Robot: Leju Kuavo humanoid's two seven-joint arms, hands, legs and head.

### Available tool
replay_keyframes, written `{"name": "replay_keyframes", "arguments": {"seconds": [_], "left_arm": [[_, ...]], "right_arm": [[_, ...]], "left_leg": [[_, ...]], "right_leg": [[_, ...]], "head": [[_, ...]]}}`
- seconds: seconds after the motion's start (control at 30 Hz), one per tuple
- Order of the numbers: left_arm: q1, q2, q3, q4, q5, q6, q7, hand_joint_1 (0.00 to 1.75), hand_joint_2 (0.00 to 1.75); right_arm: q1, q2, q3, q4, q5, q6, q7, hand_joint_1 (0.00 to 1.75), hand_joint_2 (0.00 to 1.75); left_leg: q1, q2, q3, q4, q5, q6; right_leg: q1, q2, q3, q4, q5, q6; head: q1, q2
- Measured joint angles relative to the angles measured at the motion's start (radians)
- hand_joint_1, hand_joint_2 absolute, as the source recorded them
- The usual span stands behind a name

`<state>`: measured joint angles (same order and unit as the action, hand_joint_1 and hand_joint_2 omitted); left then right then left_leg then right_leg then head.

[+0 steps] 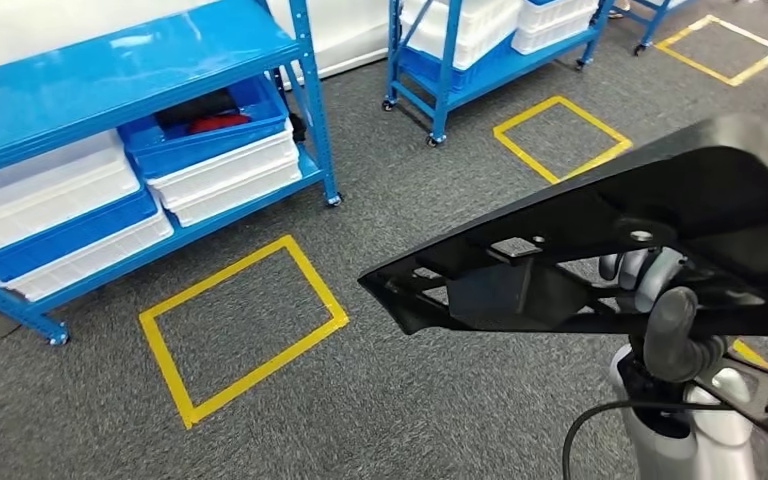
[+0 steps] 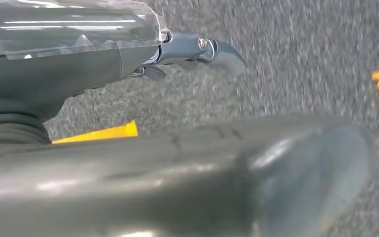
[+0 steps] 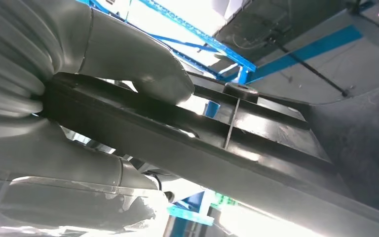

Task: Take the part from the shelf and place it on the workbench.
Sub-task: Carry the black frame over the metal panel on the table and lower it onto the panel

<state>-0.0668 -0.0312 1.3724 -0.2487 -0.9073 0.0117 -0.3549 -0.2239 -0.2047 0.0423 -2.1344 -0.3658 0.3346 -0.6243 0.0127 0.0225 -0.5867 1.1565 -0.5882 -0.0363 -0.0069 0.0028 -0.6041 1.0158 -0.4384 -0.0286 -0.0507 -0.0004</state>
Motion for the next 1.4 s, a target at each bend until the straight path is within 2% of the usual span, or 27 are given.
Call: {"name": "replay_keyframes", "arguments": {"seconds": [0.07, 0.1, 0.13, 0.17, 0.23, 0.3, 0.37, 0.43, 0.5, 0.57, 0.6, 0.63, 0.67, 0.73, 0.8, 0.87, 0.9, 0.97, 1.0, 1.07, 1.1, 1.13, 1.17, 1.2, 1.27, 1.33, 1.4], "left_arm": [[0.004, -0.001, 0.001, 0.001, 0.01, -0.009, 0.009, 0.0, 0.0], [0.005, -0.001, 0.002, 0.002, 0.016, -0.012, 0.012, 0.0, 0.0], [0.006, -0.001, 0.003, 0.002, 0.022, -0.013, 0.016, 0.0, 0.0], [0.006, 0.0, 0.004, 0.002, 0.029, -0.012, 0.018, 0.0, 0.0], [0.006, 0.003, 0.008, 0.002, 0.041, -0.011, 0.02, 0.0, 0.0], [0.005, 0.009, 0.013, 0.002, 0.047, -0.011, 0.019, 0.0, 0.0], [0.003, 0.015, 0.017, 0.002, 0.049, -0.015, 0.016, 0.0, 0.0], [0.0, 0.021, 0.021, 0.002, 0.048, -0.02, 0.011, 0.0, 0.0], [0.001, 0.027, 0.024, 0.002, 0.046, -0.022, 0.008, 0.0, 0.0], [0.006, 0.032, 0.027, 0.002, 0.043, -0.021, 0.007, 0.0, 0.0], [0.008, 0.035, 0.028, 0.002, 0.042, -0.021, 0.007, 0.0, 0.0], [0.008, 0.038, 0.028, 0.002, 0.041, -0.023, 0.007, 0.0, 0.0], [0.007, 0.04, 0.028, 0.002, 0.04, -0.025, 0.007, 0.0, 0.0], [0.004, 0.047, 0.028, 0.002, 0.039, -0.032, 0.008, 0.0, 0.0], [0.001, 0.057, 0.028, 0.002, 0.042, -0.035, 0.015, 0.0, 0.0], [-0.004, 0.064, 0.029, 0.002, 0.046, -0.033, 0.026, 0.0, 0.0], [-0.008, 0.067, 0.029, 0.002, 0.048, -0.032, 0.031, 0.0, 0.0], [-0.013, 0.068, 0.029, 0.002, 0.048, -0.033, 0.035, 0.0, 0.0], [-0.013, 0.069, 0.029, 0.002, 0.047, -0.033, 0.036, 0.0, 0.0], [-0.007, 0.069, 0.029, 0.002, 0.043, -0.033, 0.038, 0.0, 0.0], [-0.005, 0.068, 0.029, 0.002, 0.038, -0.033, 0.042, 0.0, 0.0], [-0.004, 0.068, 0.029, 0.002, 0.033, -0.033, 0.047, 0.0, 0.0], [-0.004, 0.068, 0.029, 0.003, 0.028, -0.033, 0.052, 0.0, 0.0], [-0.004, 0.067, 0.029, 0.003, 0.023, -0.033, 0.056, 0.0, 0.0], [-0.005, 0.065, 0.029, 0.003, 0.016, -0.033, 0.059, 0.0, 0.0], [-0.004, 0.064, 0.029, 0.004, 0.015, -0.033, 0.06, 0.0, 0.0], [-0.006, 0.063, 0.028, 0.004, 0.014, -0.032, 0.061, 0.0, 0.0]], "right_arm": [[-0.014, -0.01, 0.0, 0.019, -0.014, 0.01, -0.01, 1.75, 1.75], [-0.017, -0.015, 0.0, 0.028, -0.019, 0.016, -0.016, 1.75, 1.75], [-0.021, -0.019, 0.0, 0.036, -0.023, 0.022, -0.021, 1.75, 1.75], [-0.026, -0.022, 0.001, 0.043, -0.025, 0.029, -0.024, 1.75, 1.75], [-0.039, -0.023, 0.001, 0.056, -0.03, 0.041, -0.03, 1.75, 1.75], [-0.047, -0.023, 0.003, 0.071, -0.035, 0.046, -0.035, 1.75, 1.75], [-0.045, -0.024, 0.005, 0.083, -0.044, 0.054, -0.042, 1.75, 1.75], [-0.037, -0.025, 0.005, 0.089, -0.058, 0.065, -0.054, 1.75, 1.75], [-0.021, -0.026, 0.003, 0.092, -0.069, 0.077, -0.066, 1.75, 1.75], [0.004, -0.026, 0.002, 0.093, -0.07, 0.085, -0.07, 1.75, 1.75], [0.015, -0.025, 0.001, 0.093, -0.069, 0.087, -0.071, 1.75, 1.75], [0.023, -0.025, 0.0, 0.093, -0.066, 0.088, -0.071, 1.75, 1.75], [0.029, -0.024, 0.0, 0.092, -0.061, 0.088, -0.071, 1.75, 1.75], [0.039, -0.02, 0.0, 0.088, -0.044, 0.088, -0.071, 1.75, 1.75], [0.05, -0.013, 0.001, 0.082, -0.021, 0.094, -0.071, 1.75, 1.75], [0.057, -0.004, 0.009, 0.077, -0.002, 0.1, -0.07, 1.75, 1.75], [0.059, -0.002, 0.017, 0.074, 0.003, 0.101, -0.069, 1.75, 1.75], [0.06, 0.002, 0.036, 0.069, 0.005, 0.102, -0.067, 1.75, 1.75], [0.061, 0.004, 0.047, 0.067, 0.005, 0.101, -0.066, 1.75, 1.75], [0.065, 0.007, 0.068, 0.067, 0.005, 0.099, -0.065, 1.75, 1.75], [0.067, 0.009, 0.079, 0.067, 0.005, 0.099, -0.064, 1.75, 1.75], [0.069, 0.01, 0.09, 0.067, 0.005, 0.099, -0.062, 1.75, 1.75], [0.07, 0.011, 0.099, 0.067, 0.005, 0.099, -0.06, 1.75, 1.75], [0.073, 0.011, 0.108, 0.066, 0.005, 0.099, -0.057, 1.75, 1.75], [0.078, 0.011, 0.118, 0.064, 0.005, 0.099, -0.056, 1.75, 1.75], [0.084, 0.011, 0.123, 0.061, 0.005, 0.099, -0.056, 1.75, 1.75], [0.09, 0.011, 0.126, 0.057, 0.005, 0.099, -0.056, 1.75, 1.75]], "left_leg": [[0.0, -0.013, -0.061, 0.124, -0.043, 0.0], [0.0, -0.014, -0.072, 0.141, -0.036, 0.001], [0.0, -0.016, -0.064, 0.116, -0.009, 0.003], [0.0, -0.023, -0.04, 0.056, 0.031, 0.006], [0.002, -0.062, 0.015, -0.08, 0.093, 0.015], [0.001, -0.088, 0.039, -0.14, 0.107, 0.022], [0.001, -0.074, 0.043, -0.148, 0.11, 0.031], [0.005, -0.052, 0.046, -0.16, 0.118, 0.044], [0.004, -0.029, 0.049, -0.167, 0.122, 0.053], [0.001, -0.005, 0.048, -0.167, 0.12, 0.055], [0.0, 0.008, 0.049, -0.166, 0.118, 0.054], [0.0, 0.021, 0.05, -0.166, 0.116, 0.052], [0.0, 0.032, 0.053, -0.165, 0.113, 0.05], [-0.003, 0.052, 0.06, -0.163, 0.105, 0.041], [-0.008, 0.069, 0.065, -0.161, 0.098, 0.03], [-0.009, 0.085, 0.07, -0.161, 0.093, 0.019], [-0.007, 0.079, 0.071, -0.157, 0.087, 0.013], [-0.002, 0.038, 0.051, -0.107, 0.05, 0.005], [0.0, 0.012, 0.026, -0.052, 0.018, 0.003], [0.0, -0.01, -0.042, 0.089, -0.04, 0.002], [0.0, -0.013, -0.066, 0.132, -0.048, 0.002], [0.0, -0.014, -0.075, 0.14, -0.036, 0.004], [0.0, -0.017, -0.062, 0.104, -0.005, 0.006], [0.001, -0.028, -0.034, 0.034, 0.038, 0.009], [0.004, -0.075, 0.019, -0.096, 0.092, 0.014], [0.003, -0.101, 0.036, -0.137, 0.1, 0.02], [0.002, -0.079, 0.038, -0.143, 0.106, 0.031]], "right_leg": [[0.003, 0.023, -0.002, 0.001, 0.001, -0.003], [0.003, 0.035, -0.002, 0.003, 0.001, -0.003], [0.004, 0.047, -0.002, 0.005, 0.001, -0.003], [0.004, 0.059, -0.001, 0.007, 0.001, -0.002], [0.004, 0.081, -0.004, 0.011, 0.0, 0.003], [0.002, 0.102, -0.011, 0.012, 0.004, 0.014], [-0.001, 0.118, -0.017, 0.01, 0.01, 0.029], [0.001, 0.088, -0.031, 0.035, -0.008, 0.039], [0.001, 0.031, -0.079, 0.135, -0.065, 0.046], [-0.005, 0.008, -0.139, 0.258, -0.115, 0.052], [-0.007, 0.004, -0.152, 0.284, -0.117, 0.055], [-0.009, 0.0, -0.144, 0.269, -0.099, 0.056], [-0.01, -0.007, -0.114, 0.215, -0.068, 0.056], [-0.006, -0.043, -0.037, 0.075, -0.017, 0.05], [0.002, -0.059, -0.005, 0.011, -0.006, 0.038], [0.004, -0.038, -0.007, 0.01, -0.006, 0.025], [0.002, -0.028, -0.007, 0.008, -0.005, 0.02], [-0.001, -0.011, -0.006, 0.004, -0.002, 0.008], [-0.001, -0.004, -0.005, 0.004, -0.002, 0.004], [0.001, 0.017, -0.006, 0.005, -0.003, -0.001], [0.003, 0.03, -0.006, 0.006, -0.003, -0.002], [0.004, 0.043, -0.006, 0.007, -0.003, -0.002], [0.004, 0.056, -0.005, 0.009, -0.003, -0.002], [0.004, 0.069, -0.005, 0.01, -0.003, -0.001], [0.003, 0.091, -0.008, 0.015, -0.003, 0.006], [0.0, 0.112, -0.016, 0.016, 0.001, 0.019], [-0.003, 0.129, -0.021, 0.015, 0.006, 0.033]], "head": [[0.0, 0.0], [0.0, 0.0], [0.0, 0.0], [0.0, 0.0], [0.0, 0.0], [0.0, 0.0], [0.0, 0.0], [0.0, 0.0], [0.0, 0.0], [0.0, 0.0], [0.0, 0.0], [0.0, 0.0], [0.0, 0.0], [0.0, 0.0], [0.0, 0.0], [0.0, 0.0], [0.0, 0.0], [0.0, 0.0], [0.0, 0.0], [0.0, 0.0], [0.0, 0.0], [0.0, 0.0], [0.0, 0.0], [0.0, 0.0], [0.0, 0.0], [0.0, 0.0], [0.0, 0.0]]}}
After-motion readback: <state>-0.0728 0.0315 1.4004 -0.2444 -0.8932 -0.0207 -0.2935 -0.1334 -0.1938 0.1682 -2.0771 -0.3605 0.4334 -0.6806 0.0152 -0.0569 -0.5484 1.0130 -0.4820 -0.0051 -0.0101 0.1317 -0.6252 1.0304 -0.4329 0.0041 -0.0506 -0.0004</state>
